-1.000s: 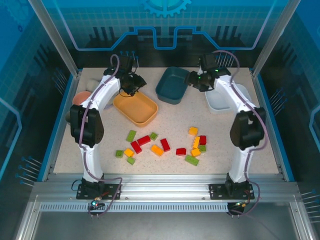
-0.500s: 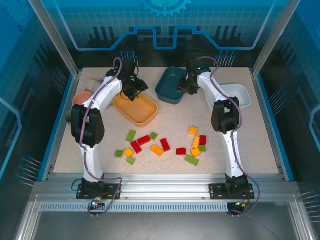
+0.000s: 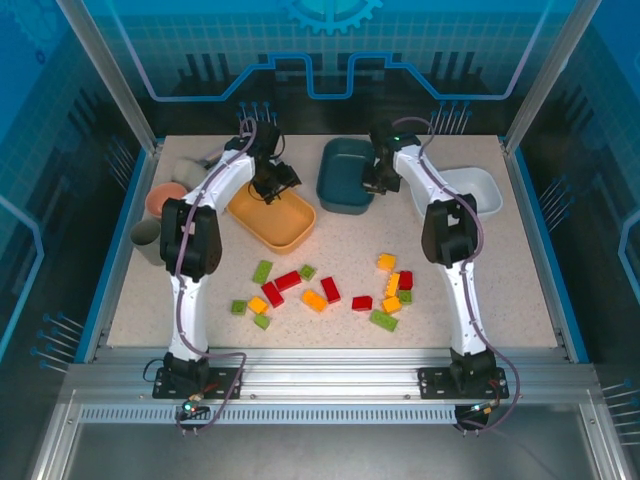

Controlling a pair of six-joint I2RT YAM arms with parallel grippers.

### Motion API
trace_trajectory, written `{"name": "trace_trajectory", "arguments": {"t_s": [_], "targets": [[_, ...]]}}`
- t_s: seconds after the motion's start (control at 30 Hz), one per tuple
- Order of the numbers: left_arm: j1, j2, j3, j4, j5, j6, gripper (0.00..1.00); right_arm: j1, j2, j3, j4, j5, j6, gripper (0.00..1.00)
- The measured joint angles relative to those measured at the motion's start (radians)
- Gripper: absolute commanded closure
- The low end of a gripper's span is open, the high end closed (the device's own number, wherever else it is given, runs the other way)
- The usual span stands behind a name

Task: Sort the legos into containers by color

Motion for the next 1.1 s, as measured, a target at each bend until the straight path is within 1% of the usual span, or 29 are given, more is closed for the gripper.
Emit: {"name": "trace_trajectory", "arguments": {"t_s": [0.13, 0.23, 0.3, 0.43, 0.63, 0.73, 0.9, 1.0, 1.07, 1.1], "targets": [[0.0, 0.058, 0.077, -0.019, -0.009, 0.045, 0.46, 0.0, -0.087, -0.116, -0.01, 0.024, -0.04, 1.0], [-0.006, 0.119, 0.143, -0.035, -0.023, 0.074, 0.5, -0.002, -0.157, -0.196, -0.014, 0.029, -0.057, 1.0], [-0.015, 0.158, 0.182, -0.05, -0.035, 0.093, 0.57, -0.005, -0.196, -0.24, -0.015, 0.028, -0.065, 1.0], [-0.045, 0.205, 0.216, -0.072, -0.061, 0.12, 0.77, -0.013, -0.255, -0.307, -0.012, 0.026, -0.071, 1.0], [-0.101, 0.206, 0.238, -0.113, -0.068, 0.154, 0.93, -0.022, -0.317, -0.404, 0.003, 0.02, -0.073, 1.0], [-0.136, 0.206, 0.251, -0.119, -0.085, 0.2, 0.99, -0.033, -0.345, -0.464, 0.016, 0.013, -0.072, 1.0], [-0.182, 0.206, 0.268, -0.126, -0.108, 0.253, 1.0, -0.047, -0.39, -0.562, 0.047, -0.011, -0.059, 1.0], [-0.193, 0.206, 0.268, -0.133, -0.11, 0.274, 0.99, -0.043, -0.405, -0.598, 0.069, -0.033, -0.045, 1.0], [-0.193, 0.206, 0.268, -0.134, -0.11, 0.281, 0.93, -0.036, -0.406, -0.603, 0.078, -0.042, -0.035, 1.0], [-0.193, 0.206, 0.268, -0.134, -0.11, 0.282, 0.88, -0.031, -0.406, -0.604, 0.083, -0.048, -0.029, 1.0]]}}
